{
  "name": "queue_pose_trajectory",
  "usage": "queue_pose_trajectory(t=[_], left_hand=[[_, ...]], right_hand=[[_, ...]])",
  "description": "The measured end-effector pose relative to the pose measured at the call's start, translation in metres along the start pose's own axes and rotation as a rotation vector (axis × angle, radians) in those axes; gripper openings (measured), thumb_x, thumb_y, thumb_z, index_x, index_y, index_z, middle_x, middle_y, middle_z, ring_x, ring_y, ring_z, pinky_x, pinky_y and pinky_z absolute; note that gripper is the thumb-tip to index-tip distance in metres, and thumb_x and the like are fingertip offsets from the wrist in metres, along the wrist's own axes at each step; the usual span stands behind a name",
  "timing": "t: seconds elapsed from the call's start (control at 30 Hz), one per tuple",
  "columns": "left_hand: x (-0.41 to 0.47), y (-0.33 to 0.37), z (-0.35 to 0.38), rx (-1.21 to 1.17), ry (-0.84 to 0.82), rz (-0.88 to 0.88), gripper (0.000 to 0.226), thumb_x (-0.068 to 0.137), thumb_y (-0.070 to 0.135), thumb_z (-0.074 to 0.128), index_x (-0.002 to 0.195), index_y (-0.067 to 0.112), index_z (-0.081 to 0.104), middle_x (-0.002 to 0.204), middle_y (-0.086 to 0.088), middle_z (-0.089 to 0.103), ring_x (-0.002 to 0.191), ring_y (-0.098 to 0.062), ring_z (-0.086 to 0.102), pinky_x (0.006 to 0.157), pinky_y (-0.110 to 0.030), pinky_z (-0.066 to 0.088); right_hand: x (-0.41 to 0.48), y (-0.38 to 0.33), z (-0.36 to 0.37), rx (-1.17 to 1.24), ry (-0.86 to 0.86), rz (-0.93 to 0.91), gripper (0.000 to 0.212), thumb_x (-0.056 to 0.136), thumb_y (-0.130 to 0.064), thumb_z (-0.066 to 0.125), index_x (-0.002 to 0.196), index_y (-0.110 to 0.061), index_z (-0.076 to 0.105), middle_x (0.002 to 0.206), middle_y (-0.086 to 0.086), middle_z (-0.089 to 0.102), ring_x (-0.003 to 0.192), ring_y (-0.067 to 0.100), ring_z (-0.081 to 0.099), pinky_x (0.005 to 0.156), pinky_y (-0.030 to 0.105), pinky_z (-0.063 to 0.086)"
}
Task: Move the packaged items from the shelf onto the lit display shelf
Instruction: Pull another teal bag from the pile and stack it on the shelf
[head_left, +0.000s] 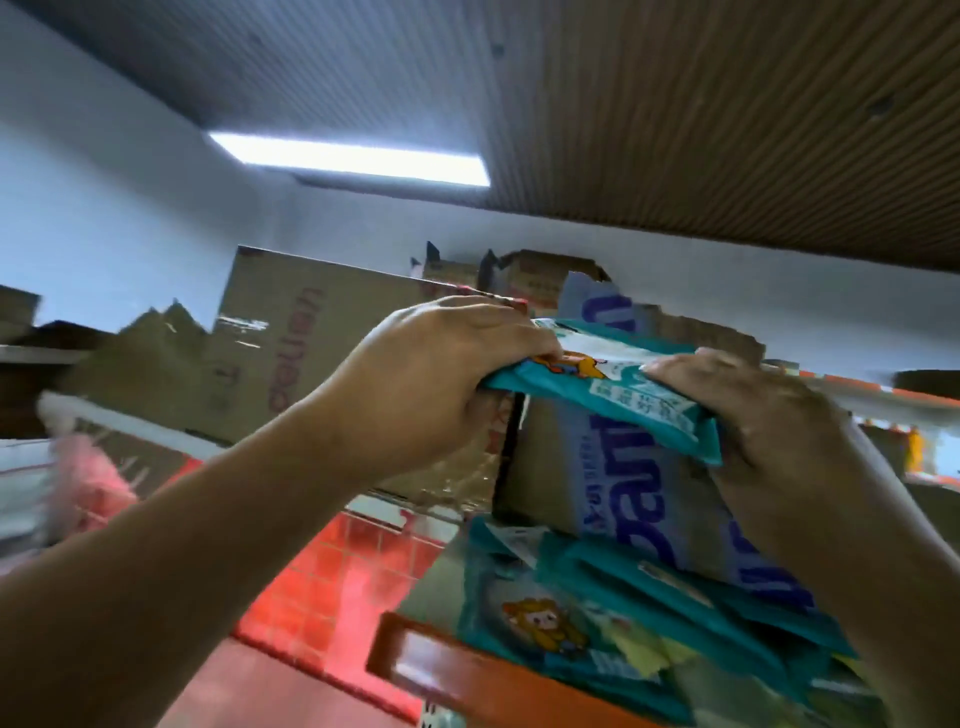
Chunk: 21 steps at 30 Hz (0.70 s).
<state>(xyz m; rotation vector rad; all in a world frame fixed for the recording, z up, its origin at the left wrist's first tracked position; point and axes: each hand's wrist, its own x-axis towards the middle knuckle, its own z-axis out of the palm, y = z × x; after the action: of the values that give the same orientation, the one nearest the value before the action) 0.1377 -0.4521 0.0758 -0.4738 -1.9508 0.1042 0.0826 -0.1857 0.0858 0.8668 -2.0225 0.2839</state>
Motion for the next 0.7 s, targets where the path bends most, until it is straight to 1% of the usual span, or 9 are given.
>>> queue_pose_trajectory(t=[0.07, 0.13, 0.17, 0.23, 0.3, 0.4, 0.47, 0.53, 0.7], left_hand=[[-0.028, -0.030, -0.031, 0.089, 0.003, -0.032, 0.044, 0.085, 0.024, 0.055, 0.127, 0.027, 0.068, 0.125, 0.005, 0.070, 0.115, -0.013, 0.059, 0.099, -0.030, 0.047], [-0.058, -0.058, -0.063, 0.147, -0.030, -0.073, 0.042, 0.088, 0.027, 0.053, 0.127, 0.028, 0.067, 0.125, 0.005, 0.069, 0.115, -0.016, 0.063, 0.093, -0.041, 0.057], [-0.072, -0.071, -0.077, 0.168, -0.037, -0.091, 0.041, 0.089, 0.028, 0.051, 0.127, 0.028, 0.066, 0.126, 0.004, 0.069, 0.115, -0.018, 0.064, 0.089, -0.044, 0.059], [-0.097, -0.093, -0.100, 0.203, -0.056, -0.130, 0.038, 0.090, 0.024, 0.054, 0.126, 0.027, 0.066, 0.126, 0.002, 0.069, 0.116, -0.019, 0.064, 0.088, -0.047, 0.059], [-0.119, -0.110, -0.121, 0.238, -0.106, -0.177, 0.038, 0.089, 0.022, 0.059, 0.127, 0.027, 0.067, 0.127, 0.002, 0.069, 0.118, -0.017, 0.063, 0.090, -0.046, 0.059], [-0.148, -0.131, -0.143, 0.270, -0.194, -0.250, 0.040, 0.091, 0.027, 0.053, 0.129, 0.030, 0.066, 0.128, 0.007, 0.068, 0.118, -0.011, 0.061, 0.094, -0.038, 0.058], [-0.168, -0.149, -0.154, 0.293, -0.239, -0.295, 0.040, 0.093, 0.028, 0.053, 0.131, 0.032, 0.065, 0.131, 0.009, 0.067, 0.121, -0.009, 0.059, 0.100, -0.032, 0.053], [-0.189, -0.167, -0.162, 0.310, -0.282, -0.334, 0.040, 0.093, 0.023, 0.063, 0.132, 0.033, 0.064, 0.132, 0.010, 0.067, 0.123, -0.009, 0.059, 0.102, -0.029, 0.050], [-0.239, -0.208, -0.167, 0.295, -0.334, -0.440, 0.043, 0.089, 0.010, 0.071, 0.128, 0.029, 0.069, 0.130, 0.006, 0.068, 0.119, -0.010, 0.062, 0.097, -0.029, 0.055]], right_hand=[[0.021, -0.051, 0.011, 0.028, -0.071, -0.042, 0.053, 0.098, -0.010, 0.054, 0.147, -0.030, 0.047, 0.155, -0.007, 0.044, 0.143, 0.012, 0.037, 0.117, 0.030, 0.027], [0.042, -0.089, 0.027, 0.079, -0.090, 0.001, 0.054, 0.103, -0.015, 0.048, 0.153, -0.032, 0.036, 0.161, -0.010, 0.032, 0.147, 0.012, 0.028, 0.117, 0.027, 0.023], [0.050, -0.108, 0.035, 0.087, -0.082, -0.001, 0.053, 0.103, -0.016, 0.048, 0.153, -0.032, 0.036, 0.161, -0.011, 0.032, 0.147, 0.012, 0.029, 0.117, 0.027, 0.024], [0.052, -0.153, 0.055, 0.199, -0.025, -0.075, 0.055, 0.098, -0.010, 0.056, 0.147, -0.031, 0.046, 0.155, -0.012, 0.041, 0.142, 0.010, 0.038, 0.114, 0.025, 0.029], [0.058, -0.186, 0.081, 0.376, -0.055, -0.114, 0.065, 0.085, -0.001, 0.070, 0.141, -0.030, 0.055, 0.148, -0.012, 0.048, 0.137, 0.009, 0.044, 0.114, 0.026, 0.033], [0.066, -0.227, 0.118, 0.576, -0.079, -0.221, 0.074, 0.079, 0.004, 0.074, 0.138, -0.037, 0.056, 0.141, -0.023, 0.045, 0.137, -0.001, 0.037, 0.116, 0.026, 0.032], [0.069, -0.259, 0.141, 0.656, -0.048, -0.274, 0.069, 0.082, -0.002, 0.074, 0.138, -0.038, 0.056, 0.136, -0.028, 0.042, 0.132, -0.009, 0.032, 0.113, 0.015, 0.030], [0.071, -0.284, 0.169, 0.736, -0.022, -0.298, 0.057, 0.083, -0.010, 0.077, 0.135, -0.030, 0.061, 0.131, -0.026, 0.047, 0.128, -0.011, 0.036, 0.109, 0.005, 0.027], [0.069, -0.339, 0.238, 0.924, -0.039, -0.337, 0.053, 0.084, -0.037, 0.078, 0.134, -0.027, 0.063, 0.135, -0.023, 0.054, 0.131, 0.003, 0.048, 0.113, 0.029, 0.040]])
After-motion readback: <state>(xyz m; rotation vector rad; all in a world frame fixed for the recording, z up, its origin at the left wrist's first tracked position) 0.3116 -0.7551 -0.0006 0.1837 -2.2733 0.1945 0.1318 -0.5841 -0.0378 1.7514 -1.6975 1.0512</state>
